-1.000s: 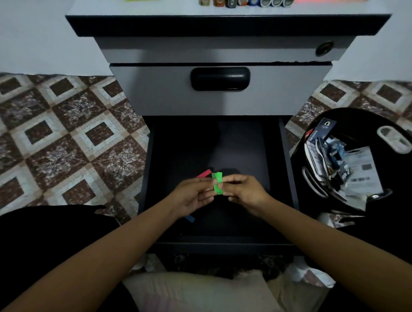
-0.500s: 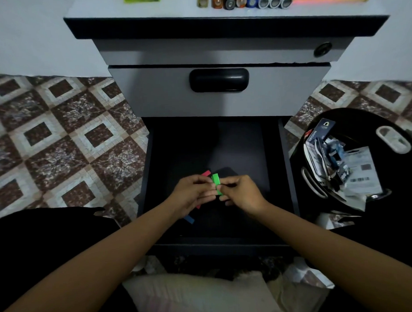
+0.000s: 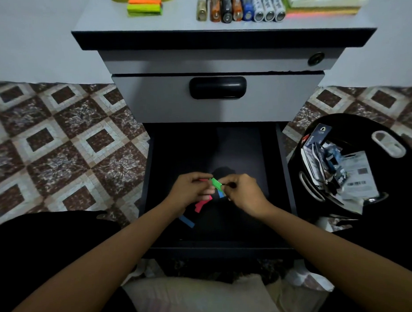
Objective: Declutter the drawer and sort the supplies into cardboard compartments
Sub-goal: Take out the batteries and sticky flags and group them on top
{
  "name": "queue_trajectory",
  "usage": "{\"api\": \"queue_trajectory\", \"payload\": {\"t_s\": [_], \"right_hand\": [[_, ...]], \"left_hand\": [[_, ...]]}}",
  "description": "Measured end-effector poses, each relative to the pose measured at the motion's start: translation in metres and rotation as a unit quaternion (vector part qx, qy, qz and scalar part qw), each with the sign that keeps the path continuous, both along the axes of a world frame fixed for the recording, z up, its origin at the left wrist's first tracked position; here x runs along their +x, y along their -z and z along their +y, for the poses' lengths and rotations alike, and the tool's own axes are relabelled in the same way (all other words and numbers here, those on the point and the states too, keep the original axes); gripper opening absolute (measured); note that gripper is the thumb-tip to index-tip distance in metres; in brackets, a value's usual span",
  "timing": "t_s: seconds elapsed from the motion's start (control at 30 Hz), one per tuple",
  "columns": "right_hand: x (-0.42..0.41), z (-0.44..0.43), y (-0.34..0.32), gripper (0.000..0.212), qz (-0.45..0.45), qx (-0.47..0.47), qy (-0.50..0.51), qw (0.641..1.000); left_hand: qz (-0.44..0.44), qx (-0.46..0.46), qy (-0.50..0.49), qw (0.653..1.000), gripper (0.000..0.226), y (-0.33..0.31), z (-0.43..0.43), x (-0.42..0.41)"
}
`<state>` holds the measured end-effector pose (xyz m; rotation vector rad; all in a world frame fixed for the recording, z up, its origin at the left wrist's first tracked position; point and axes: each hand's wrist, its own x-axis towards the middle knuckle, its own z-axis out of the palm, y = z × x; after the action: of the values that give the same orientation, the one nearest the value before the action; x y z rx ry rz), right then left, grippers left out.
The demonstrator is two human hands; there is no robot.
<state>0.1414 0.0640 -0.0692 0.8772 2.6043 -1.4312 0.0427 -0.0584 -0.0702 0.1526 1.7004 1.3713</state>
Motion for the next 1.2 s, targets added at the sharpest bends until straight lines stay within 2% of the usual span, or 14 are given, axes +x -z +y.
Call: {"api": "queue_trajectory", "payload": {"t_s": [0.3,0.43,0.63,0.73,0.9,1.07,1.2], "right_hand": [[0.000,-0.002,-0.023,0.024,0.077,0.136,-0.112,0.981],[0.001,-0.002,-0.025,0.023,0.076,0.190,-0.146,0.968],[0.001,-0.002,-0.054,0.024,0.124,0.201,-0.151,0.960],[-0.005,0.003,-0.080,0.029,0.136,0.198,-0.125,0.963],[-0.024,0.012,-0.138,0.029,0.187,0.242,-0.148,0.940],[-0.052,0.018,-0.194,0.017,0.246,0.240,-0.127,0.930],[-0.080,0.020,-0.223,0.013,0.282,0.293,-0.126,0.905]], "left_hand": [[-0.007,0.033,-0.019,0.999,0.012,-0.012,-0.003,-0.002],[-0.012,0.049,-0.022,0.999,0.014,-0.025,-0.007,0.001],[0.001,0.066,-0.001,0.998,0.016,-0.056,-0.013,-0.001],[0.045,0.080,0.015,0.996,0.012,-0.084,-0.013,-0.007],[0.169,0.088,0.031,0.981,0.012,-0.136,-0.008,-0.029],[0.240,0.104,0.011,0.965,0.012,-0.194,-0.004,-0.056],[0.299,0.102,-0.025,0.949,0.011,-0.227,-0.002,-0.076]]}}
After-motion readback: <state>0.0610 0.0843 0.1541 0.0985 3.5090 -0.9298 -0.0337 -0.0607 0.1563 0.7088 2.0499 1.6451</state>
